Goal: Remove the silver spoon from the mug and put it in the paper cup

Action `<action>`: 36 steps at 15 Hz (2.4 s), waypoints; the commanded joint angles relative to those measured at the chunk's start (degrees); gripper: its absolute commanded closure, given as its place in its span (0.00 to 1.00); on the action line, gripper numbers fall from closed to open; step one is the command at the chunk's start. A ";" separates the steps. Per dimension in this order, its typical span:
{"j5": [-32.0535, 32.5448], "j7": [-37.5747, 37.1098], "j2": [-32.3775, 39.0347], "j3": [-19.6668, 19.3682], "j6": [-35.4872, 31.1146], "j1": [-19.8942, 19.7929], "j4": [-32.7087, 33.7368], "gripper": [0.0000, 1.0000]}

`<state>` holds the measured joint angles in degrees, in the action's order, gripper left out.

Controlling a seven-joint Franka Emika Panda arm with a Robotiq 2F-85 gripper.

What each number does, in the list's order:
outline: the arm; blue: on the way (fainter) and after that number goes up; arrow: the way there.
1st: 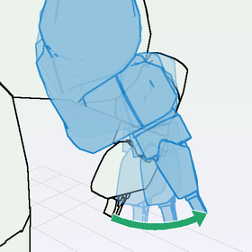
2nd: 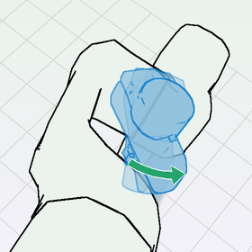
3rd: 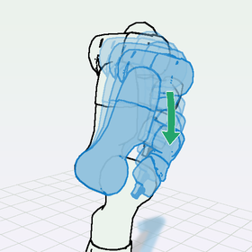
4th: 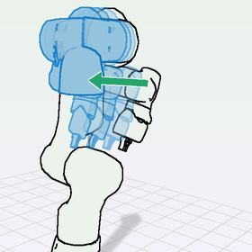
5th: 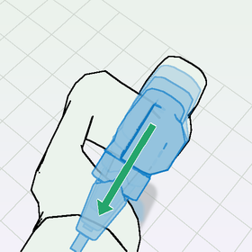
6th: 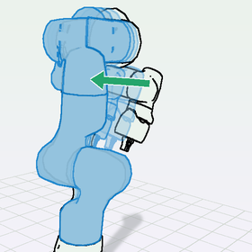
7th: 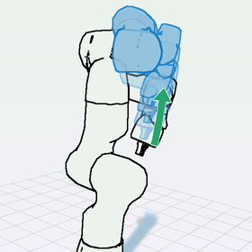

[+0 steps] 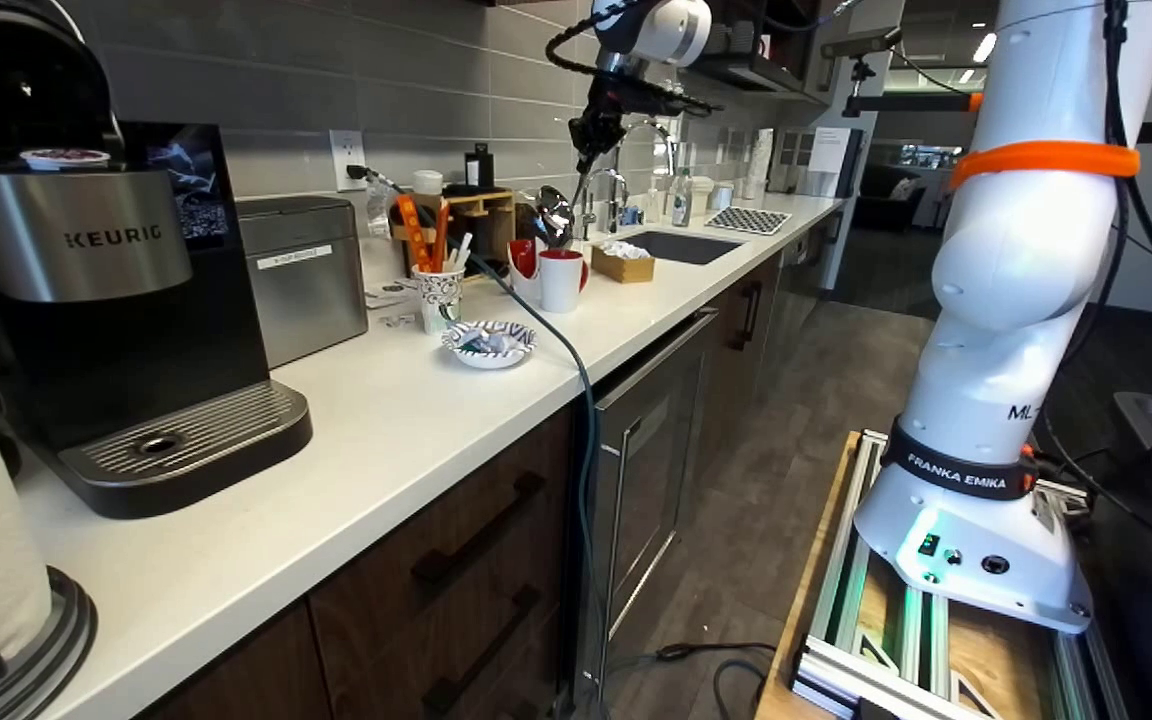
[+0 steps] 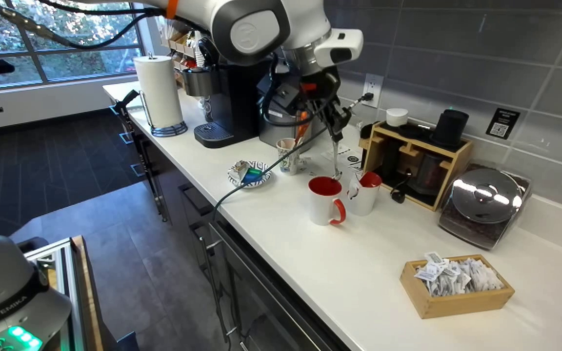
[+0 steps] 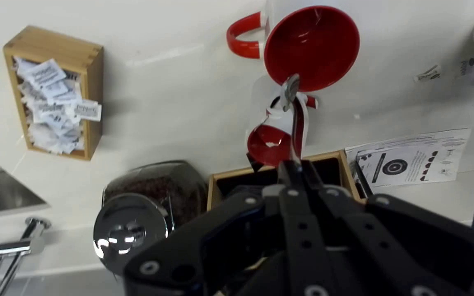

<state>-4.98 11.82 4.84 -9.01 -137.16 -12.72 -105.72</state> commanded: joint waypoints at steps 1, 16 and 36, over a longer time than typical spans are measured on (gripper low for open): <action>4.43 5.27 -10.07 0.96 -4.20 2.34 -9.62 0.99; -1.36 18.80 -17.74 3.71 -2.01 13.87 -18.71 0.99; -0.29 27.83 -0.36 8.72 3.33 13.44 2.04 0.99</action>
<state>-3.56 36.87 1.98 -0.76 -138.81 1.86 -106.97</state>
